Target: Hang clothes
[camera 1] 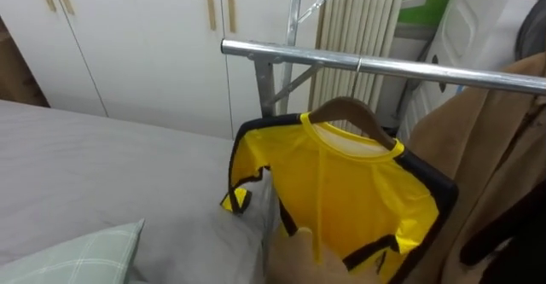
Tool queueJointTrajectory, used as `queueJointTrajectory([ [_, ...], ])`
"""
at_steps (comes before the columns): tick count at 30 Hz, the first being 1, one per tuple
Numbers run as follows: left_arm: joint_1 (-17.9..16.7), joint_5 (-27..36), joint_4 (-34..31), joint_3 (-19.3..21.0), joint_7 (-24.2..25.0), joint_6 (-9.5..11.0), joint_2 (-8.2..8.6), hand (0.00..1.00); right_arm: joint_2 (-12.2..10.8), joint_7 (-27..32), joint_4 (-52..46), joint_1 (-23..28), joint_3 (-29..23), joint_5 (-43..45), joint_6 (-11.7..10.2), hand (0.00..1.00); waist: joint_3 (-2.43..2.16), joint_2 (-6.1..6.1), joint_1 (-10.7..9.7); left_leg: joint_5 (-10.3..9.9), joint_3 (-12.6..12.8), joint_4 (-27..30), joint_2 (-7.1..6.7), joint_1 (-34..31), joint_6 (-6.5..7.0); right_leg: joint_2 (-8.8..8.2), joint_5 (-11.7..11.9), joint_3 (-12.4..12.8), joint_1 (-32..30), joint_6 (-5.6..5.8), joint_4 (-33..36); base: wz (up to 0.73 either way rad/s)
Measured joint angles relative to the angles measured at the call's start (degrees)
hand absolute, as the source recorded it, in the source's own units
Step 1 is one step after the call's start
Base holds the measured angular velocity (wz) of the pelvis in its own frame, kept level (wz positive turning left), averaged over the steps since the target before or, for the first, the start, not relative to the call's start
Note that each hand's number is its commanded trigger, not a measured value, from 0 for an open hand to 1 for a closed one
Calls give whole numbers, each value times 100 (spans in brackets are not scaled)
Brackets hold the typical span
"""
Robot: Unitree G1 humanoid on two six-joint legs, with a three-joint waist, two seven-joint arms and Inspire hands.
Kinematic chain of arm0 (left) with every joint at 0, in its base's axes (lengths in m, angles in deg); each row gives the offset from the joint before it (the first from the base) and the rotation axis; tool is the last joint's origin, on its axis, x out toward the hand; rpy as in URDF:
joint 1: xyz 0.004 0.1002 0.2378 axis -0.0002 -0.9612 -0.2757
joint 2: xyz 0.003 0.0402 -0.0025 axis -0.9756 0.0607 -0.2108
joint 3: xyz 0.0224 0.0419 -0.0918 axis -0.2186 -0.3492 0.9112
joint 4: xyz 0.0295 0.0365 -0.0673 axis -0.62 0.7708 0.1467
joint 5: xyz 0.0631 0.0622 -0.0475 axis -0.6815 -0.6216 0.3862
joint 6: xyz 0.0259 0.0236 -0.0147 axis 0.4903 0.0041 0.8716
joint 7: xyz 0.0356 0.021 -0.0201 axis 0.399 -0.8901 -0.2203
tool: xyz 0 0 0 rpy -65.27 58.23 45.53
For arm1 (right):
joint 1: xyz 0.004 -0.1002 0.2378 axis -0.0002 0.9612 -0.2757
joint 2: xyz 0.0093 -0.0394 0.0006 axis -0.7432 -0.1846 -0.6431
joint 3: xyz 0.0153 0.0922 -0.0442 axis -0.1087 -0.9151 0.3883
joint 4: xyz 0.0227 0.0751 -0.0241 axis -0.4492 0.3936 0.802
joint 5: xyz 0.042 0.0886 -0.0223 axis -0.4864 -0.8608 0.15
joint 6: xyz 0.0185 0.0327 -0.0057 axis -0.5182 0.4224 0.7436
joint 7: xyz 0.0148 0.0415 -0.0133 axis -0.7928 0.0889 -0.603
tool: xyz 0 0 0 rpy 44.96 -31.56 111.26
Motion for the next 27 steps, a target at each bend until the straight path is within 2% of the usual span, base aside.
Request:
queueJointTrajectory([
  [4,18,1,7,-14,119,-135,7,0,4,84,303,-107,14,142,259,0,13,-50,126,0,-140,34,-21,37,0,0,-16,21,41,11,-4,-2],
  [7,28,-5,4,-27,131,-249,12,0,-2,124,457,-111,50,151,439,0,-5,-49,123,-1,-134,14,-31,80,1,-12,-30,-2,52,35,10,0],
  [14,26,12,-196,-148,151,-450,20,0,-4,521,734,-44,-17,808,879,0,-14,-50,78,-54,-206,-9,-44,98,79,-116,-52,-395,59,51,44,10],
  [19,31,77,-202,-445,115,-447,7,0,13,828,693,-166,-7,797,839,0,-6,-9,99,-47,-302,3,-64,99,71,-112,-93,-387,79,9,97,5],
  [20,38,78,-165,-460,115,-434,9,0,14,846,683,-216,-8,714,794,0,4,34,107,-48,-311,-1,-64,101,69,-103,-105,-384,79,-2,117,0],
  [23,37,59,-162,-452,118,-346,12,0,12,834,608,-211,-11,74,549,0,21,94,126,-56,-351,-21,-53,165,56,-96,-122,-414,116,-19,106,5],
  [27,9,49,-163,-449,145,-297,11,0,6,499,361,-49,-9,-670,281,0,36,160,118,-61,-368,-52,-19,181,44,-85,-157,-491,141,-66,117,7],
])
